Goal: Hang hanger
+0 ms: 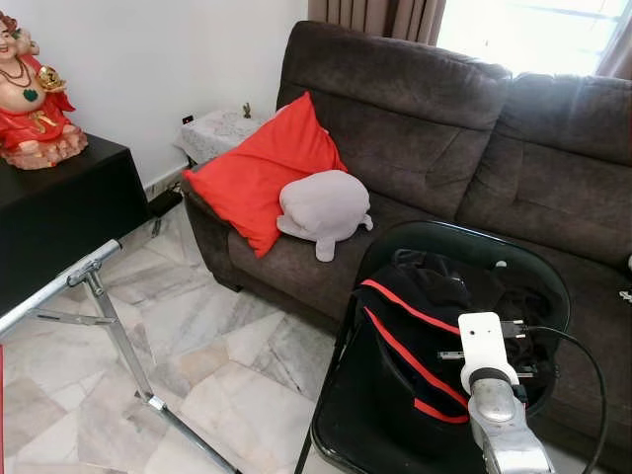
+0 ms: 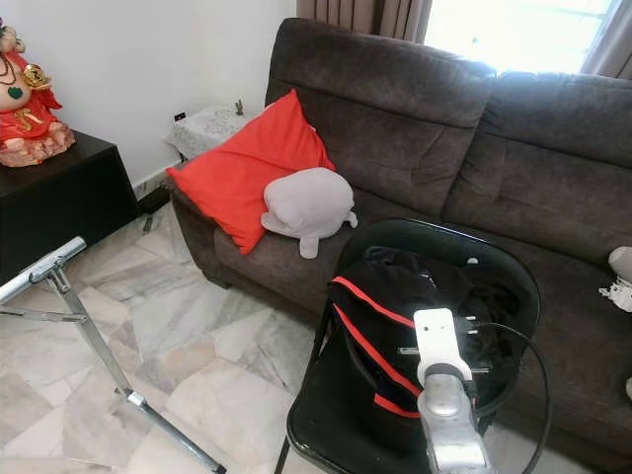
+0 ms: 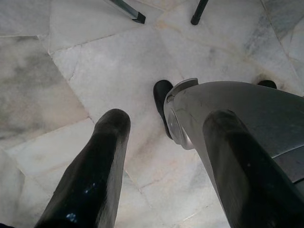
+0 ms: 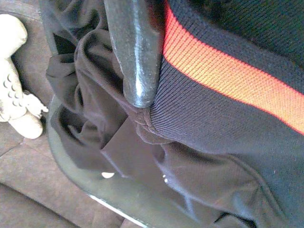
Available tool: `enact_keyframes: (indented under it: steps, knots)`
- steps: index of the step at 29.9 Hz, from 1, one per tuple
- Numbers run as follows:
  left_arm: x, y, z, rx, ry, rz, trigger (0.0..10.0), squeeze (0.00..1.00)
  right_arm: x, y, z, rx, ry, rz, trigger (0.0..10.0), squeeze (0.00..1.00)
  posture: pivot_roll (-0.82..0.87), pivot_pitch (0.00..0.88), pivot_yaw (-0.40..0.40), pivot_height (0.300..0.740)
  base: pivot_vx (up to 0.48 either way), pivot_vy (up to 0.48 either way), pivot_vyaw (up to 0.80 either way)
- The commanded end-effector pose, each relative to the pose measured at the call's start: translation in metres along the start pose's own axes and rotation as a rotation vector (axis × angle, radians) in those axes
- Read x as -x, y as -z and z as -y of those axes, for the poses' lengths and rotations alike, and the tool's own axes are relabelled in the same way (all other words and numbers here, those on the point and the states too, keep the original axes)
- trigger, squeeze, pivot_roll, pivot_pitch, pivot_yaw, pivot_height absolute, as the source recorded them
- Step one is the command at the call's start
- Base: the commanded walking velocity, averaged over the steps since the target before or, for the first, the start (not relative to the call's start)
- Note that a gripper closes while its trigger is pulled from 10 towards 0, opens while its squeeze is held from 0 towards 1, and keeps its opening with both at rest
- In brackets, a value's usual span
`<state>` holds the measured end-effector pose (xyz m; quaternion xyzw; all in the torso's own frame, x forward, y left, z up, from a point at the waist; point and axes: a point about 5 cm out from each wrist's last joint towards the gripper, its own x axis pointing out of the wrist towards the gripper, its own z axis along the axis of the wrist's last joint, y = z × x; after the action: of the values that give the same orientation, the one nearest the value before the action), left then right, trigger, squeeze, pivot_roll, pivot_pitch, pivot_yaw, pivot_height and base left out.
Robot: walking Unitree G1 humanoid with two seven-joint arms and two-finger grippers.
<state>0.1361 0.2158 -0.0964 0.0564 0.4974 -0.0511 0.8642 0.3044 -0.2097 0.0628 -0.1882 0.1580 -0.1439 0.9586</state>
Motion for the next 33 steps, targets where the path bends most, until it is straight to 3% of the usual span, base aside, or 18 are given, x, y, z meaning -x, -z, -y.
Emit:
enact_keyframes:
  steps: [1,8,15,21,27,33]
  knots:
    - [0.0,0.003,0.0,-0.016,0.005,-0.024,10.0,0.0,-0.002,-0.025,0.008,-0.051,0.057,0.106,0.0,0.0,0.03,0.0,0.004,0.74,0.0,0.0,0.0]
    - [0.0,0.003,0.0,-0.018,0.006,-0.024,10.0,0.0,0.006,-0.054,0.019,-0.126,0.163,0.258,0.0,0.0,0.02,0.0,0.005,0.74,0.0,0.0,0.0]
    - [0.0,0.003,0.0,-0.018,0.007,-0.024,10.0,0.0,0.013,-0.063,0.027,-0.165,0.226,0.3,0.0,0.0,0.02,0.0,0.004,0.74,0.0,0.0,0.0]
    - [0.0,0.003,0.0,-0.018,0.006,-0.025,10.0,0.0,0.018,-0.085,0.063,-0.227,0.405,0.381,0.0,0.0,0.02,0.0,0.003,0.74,0.0,0.0,0.0]
    - [0.001,0.003,0.0,-0.018,0.009,-0.024,10.0,0.0,0.018,-0.092,0.07,-0.237,0.435,0.404,0.0,0.0,0.02,0.0,0.002,0.74,0.0,0.0,0.0]
    - [0.001,0.004,-0.001,-0.019,0.009,-0.025,10.0,0.0,0.02,-0.088,0.063,-0.239,0.42,0.384,0.0,0.0,0.03,0.0,0.003,0.74,0.0,0.0,0.0]
